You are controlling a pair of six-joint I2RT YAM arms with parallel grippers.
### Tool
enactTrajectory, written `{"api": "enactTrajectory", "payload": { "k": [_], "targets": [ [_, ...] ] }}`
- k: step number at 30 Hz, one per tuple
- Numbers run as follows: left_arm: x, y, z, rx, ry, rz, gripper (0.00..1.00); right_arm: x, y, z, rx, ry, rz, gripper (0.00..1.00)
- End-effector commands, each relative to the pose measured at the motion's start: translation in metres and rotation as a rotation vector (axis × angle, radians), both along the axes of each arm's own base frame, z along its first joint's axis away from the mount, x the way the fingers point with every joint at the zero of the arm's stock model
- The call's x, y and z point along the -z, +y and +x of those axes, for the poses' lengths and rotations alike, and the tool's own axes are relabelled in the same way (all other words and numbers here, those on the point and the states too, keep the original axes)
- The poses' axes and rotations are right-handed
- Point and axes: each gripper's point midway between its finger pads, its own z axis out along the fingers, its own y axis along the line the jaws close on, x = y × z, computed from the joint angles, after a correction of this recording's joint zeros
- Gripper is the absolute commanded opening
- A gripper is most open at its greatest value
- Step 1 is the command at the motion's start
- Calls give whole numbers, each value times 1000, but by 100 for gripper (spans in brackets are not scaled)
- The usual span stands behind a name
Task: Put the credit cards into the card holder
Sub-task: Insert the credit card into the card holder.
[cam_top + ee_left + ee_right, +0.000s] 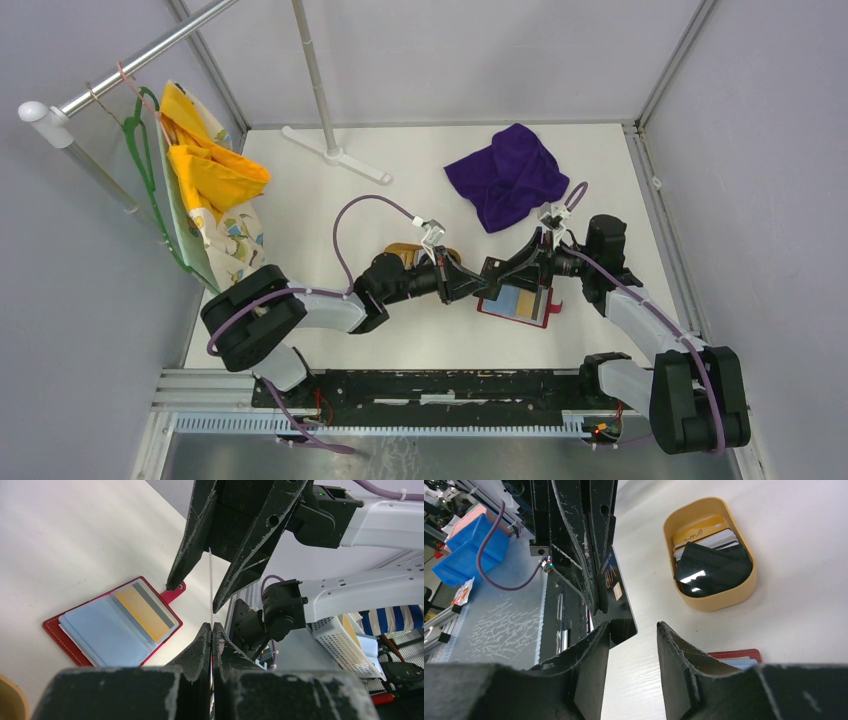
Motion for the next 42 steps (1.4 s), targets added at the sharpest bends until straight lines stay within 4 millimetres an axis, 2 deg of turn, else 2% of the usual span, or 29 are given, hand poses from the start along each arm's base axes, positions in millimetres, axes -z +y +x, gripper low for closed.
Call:
{"api": "enactTrajectory", "payload": {
  "k": [1, 12, 14, 18, 20, 22, 26, 32, 38, 42],
  "targets": [
    [-25, -7, 3, 1, -28, -81, 2, -19, 1, 4, -13, -57, 21, 43],
    [-17, -7, 5, -12, -17, -58, 2, -29, -3, 4, -19, -74, 35, 41],
    [-15, -7, 5, -15, -14, -52, 2, -30, -3, 3, -26, -75, 37, 32],
    [-13, -8, 7, -19, -9, -46, 3, -31, -2, 1, -41, -79, 41, 7],
    [-12, -9, 8, -18, -6, -41, 3, -32, -2, 0, -50, -87, 43, 1],
    [-11, -10, 8, -16, -4, -39, 4, -33, -2, -1, -58, -98, 44, 0],
    [-8, -11, 10, -20, 6, -29, 16, -34, -3, -1, -67, -136, 33, 0],
    [-3, -3, 18, -83, -10, 35, 42, -34, -6, 3, -62, -166, 20, 0],
    [5, 32, 37, -247, -97, 255, 70, -31, -22, 19, 35, -236, -62, 0],
    [0, 54, 40, -305, -139, 355, 89, -29, -47, 38, 179, -295, -154, 0]
  ]
}}
